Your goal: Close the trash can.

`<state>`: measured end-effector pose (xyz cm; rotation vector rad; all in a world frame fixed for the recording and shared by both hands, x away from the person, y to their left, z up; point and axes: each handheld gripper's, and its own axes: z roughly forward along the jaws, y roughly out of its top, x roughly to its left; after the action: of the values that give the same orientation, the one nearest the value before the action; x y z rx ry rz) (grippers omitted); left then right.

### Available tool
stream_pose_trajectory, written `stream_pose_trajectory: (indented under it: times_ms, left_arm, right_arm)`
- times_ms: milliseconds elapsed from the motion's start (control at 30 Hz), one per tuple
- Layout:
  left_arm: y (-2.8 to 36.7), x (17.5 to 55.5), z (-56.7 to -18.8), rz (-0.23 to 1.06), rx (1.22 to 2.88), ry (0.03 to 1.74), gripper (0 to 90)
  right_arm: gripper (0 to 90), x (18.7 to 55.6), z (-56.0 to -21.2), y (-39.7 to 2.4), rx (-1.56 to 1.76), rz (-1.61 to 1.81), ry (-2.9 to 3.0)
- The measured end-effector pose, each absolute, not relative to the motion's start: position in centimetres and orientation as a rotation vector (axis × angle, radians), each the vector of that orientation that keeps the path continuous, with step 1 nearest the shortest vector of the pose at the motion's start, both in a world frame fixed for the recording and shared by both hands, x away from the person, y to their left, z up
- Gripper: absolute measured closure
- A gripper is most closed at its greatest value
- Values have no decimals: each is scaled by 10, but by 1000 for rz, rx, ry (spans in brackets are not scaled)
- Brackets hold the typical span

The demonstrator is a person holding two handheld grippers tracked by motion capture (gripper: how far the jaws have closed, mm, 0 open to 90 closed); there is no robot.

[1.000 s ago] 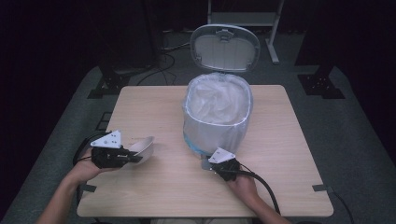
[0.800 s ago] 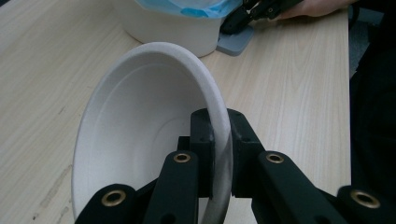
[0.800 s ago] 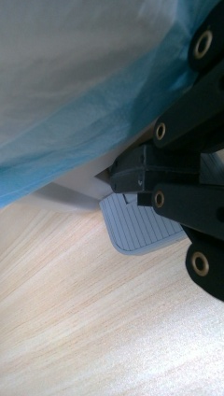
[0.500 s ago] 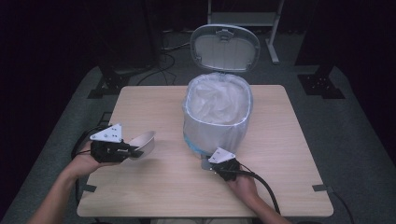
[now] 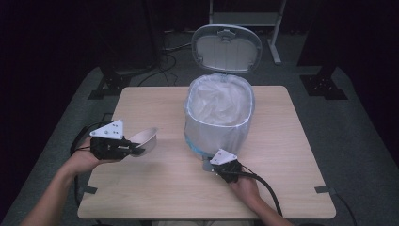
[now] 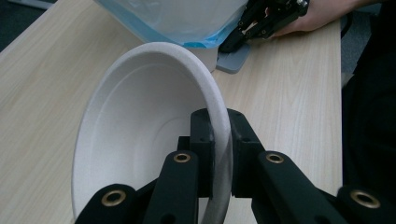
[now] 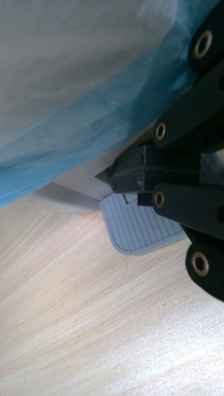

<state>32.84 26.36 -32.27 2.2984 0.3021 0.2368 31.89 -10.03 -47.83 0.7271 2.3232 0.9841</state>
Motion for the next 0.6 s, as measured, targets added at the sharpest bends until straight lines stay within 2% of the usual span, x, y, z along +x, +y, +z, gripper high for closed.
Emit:
stream_pose_trajectory:
  times_ms: [600]
  left_arm:
    - [252, 331, -303, 250, 2320, 264, 829]
  right_arm:
    - [898, 319, -478, -100, 729, 986, 2323]
